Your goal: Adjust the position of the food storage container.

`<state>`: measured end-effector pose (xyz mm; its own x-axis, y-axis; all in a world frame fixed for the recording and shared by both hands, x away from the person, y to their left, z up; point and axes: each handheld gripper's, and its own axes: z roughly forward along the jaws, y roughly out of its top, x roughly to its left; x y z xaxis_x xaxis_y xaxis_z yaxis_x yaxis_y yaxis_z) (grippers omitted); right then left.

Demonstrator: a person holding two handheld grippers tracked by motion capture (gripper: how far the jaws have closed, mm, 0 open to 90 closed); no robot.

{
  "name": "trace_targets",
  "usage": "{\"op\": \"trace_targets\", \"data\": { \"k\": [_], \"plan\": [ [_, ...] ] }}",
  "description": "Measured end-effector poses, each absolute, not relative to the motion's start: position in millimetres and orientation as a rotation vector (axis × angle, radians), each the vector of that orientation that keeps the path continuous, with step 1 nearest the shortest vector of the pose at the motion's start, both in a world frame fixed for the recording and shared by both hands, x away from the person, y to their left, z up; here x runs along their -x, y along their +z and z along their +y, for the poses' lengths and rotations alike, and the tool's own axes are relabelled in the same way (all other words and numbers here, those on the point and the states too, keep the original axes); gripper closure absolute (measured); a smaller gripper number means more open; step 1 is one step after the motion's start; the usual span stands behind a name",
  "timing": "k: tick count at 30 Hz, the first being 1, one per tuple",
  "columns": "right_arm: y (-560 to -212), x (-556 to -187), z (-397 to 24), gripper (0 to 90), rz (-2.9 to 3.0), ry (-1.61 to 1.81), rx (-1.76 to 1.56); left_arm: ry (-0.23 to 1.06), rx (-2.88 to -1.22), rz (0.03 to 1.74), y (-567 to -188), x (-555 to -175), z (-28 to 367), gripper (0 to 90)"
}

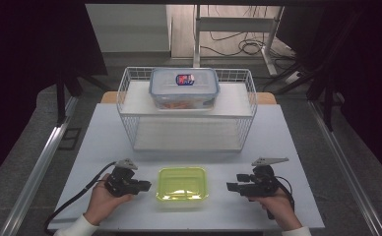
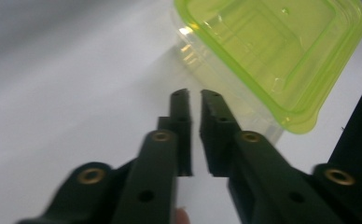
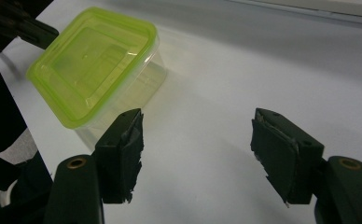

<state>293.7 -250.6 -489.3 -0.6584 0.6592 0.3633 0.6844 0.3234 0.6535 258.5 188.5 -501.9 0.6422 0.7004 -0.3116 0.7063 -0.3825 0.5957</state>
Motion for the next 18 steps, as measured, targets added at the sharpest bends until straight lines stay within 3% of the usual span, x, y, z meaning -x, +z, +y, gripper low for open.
{"op": "trace_targets", "data": {
  "k": [2, 3, 5, 9, 18],
  "plan": [
    [-490, -292, -248, 34.6, -2.541, -1.263, 1.288, 0.049, -2.102, 1.12, -500, -255, 194, 68.9],
    [-491, -291, -246, 34.6, -2.546, -1.26, 1.286, 0.058, -2.079, 1.151, -498, -254, 198, 56.0],
    [-492, -291, -245, 34.7, -2.549, -1.259, 1.284, 0.065, -2.075, 1.163, -498, -254, 199, 52.4],
    [-495, -290, -239, 34.8, -2.551, -1.256, 1.284, 0.03, -2.044, 1.165, -496, -253, 198, 37.0],
    [-493, -286, -228, 34.3, -2.6, -1.23, 1.275, -0.027, -2.025, 1.15, -493, -251, 199, 31.4]
  ]
}}
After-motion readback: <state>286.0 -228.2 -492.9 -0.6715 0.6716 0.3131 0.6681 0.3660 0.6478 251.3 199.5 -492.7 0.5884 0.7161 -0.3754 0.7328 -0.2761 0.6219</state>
